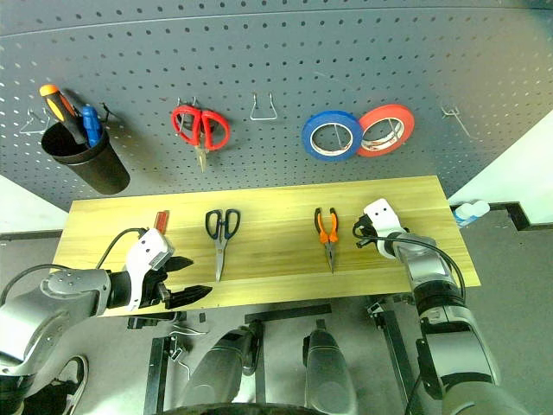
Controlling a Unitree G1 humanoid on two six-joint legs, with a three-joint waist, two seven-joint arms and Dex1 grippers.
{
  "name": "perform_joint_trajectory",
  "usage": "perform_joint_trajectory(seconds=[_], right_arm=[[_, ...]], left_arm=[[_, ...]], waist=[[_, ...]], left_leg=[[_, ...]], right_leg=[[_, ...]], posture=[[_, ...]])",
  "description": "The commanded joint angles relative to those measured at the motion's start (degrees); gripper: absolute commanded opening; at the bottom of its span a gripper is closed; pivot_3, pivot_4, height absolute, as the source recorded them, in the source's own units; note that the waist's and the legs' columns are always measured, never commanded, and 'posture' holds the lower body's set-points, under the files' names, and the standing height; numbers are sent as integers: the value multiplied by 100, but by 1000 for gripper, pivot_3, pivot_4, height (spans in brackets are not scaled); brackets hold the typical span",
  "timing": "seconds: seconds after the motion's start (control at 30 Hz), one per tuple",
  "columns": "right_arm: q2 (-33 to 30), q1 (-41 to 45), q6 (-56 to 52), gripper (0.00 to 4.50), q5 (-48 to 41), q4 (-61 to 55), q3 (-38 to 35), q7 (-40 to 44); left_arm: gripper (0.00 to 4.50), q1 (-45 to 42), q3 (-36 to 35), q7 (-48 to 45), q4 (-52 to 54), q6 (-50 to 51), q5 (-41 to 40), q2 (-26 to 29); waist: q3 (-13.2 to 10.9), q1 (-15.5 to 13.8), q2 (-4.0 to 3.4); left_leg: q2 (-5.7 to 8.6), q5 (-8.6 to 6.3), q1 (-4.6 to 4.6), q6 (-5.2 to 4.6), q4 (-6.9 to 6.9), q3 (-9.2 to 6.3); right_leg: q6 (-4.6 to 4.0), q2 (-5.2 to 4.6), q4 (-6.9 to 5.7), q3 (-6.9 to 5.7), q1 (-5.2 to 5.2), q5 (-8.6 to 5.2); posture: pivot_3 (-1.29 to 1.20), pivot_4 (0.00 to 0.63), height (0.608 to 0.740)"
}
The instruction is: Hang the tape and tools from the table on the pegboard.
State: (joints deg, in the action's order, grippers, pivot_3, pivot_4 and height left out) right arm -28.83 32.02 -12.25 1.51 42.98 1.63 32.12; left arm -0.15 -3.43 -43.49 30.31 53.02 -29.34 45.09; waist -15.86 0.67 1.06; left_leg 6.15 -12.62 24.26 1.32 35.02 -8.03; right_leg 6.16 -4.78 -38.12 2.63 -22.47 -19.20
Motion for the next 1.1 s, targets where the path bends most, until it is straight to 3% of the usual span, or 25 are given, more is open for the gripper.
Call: perform_joint_trajectory(seconds=[0.03,0.27,0.6,0.93,1.1], right_arm=[[-67,72,86,10,-25,-83,-80,25],[-282,-585,-367,10,-345,-1460,-292,351],[-597,-2042,-1660,10,-907,-4382,-1001,331],[-101,-3320,-1680,10,-886,-5879,-2164,-992],[155,-3217,-1212,10,-783,-5789,-2352,-1558]], left_arm=[[4500,-74,-18,1,-13,-122,-3,31],[4500,-217,136,-18,-174,-267,51,-20],[4500,-645,462,-152,-725,-676,236,-93],[4500,-1116,798,-367,-1374,-1109,506,-263],[4500,-1355,915,-444,-1641,-1264,619,-370]], waist=[[0,-3,0],[1,-6,0],[18,-2,-3],[160,2,-1],[266,27,-27]], left_leg=[[0,0,0,0,0,0],[1,15,12,25,3,0],[1,20,14,34,7,0],[3,26,14,43,15,6],[1,34,6,55,16,9]], right_leg=[[0,0,0,0,0,0],[1,0,0,-2,-11,0],[2,1,-8,-3,-16,1],[6,2,-19,-7,-18,3],[3,6,-39,-4,-19,6]], posture=[[98,294,740],[73,260,740],[34,206,740],[-4,157,740],[-3,141,740]])
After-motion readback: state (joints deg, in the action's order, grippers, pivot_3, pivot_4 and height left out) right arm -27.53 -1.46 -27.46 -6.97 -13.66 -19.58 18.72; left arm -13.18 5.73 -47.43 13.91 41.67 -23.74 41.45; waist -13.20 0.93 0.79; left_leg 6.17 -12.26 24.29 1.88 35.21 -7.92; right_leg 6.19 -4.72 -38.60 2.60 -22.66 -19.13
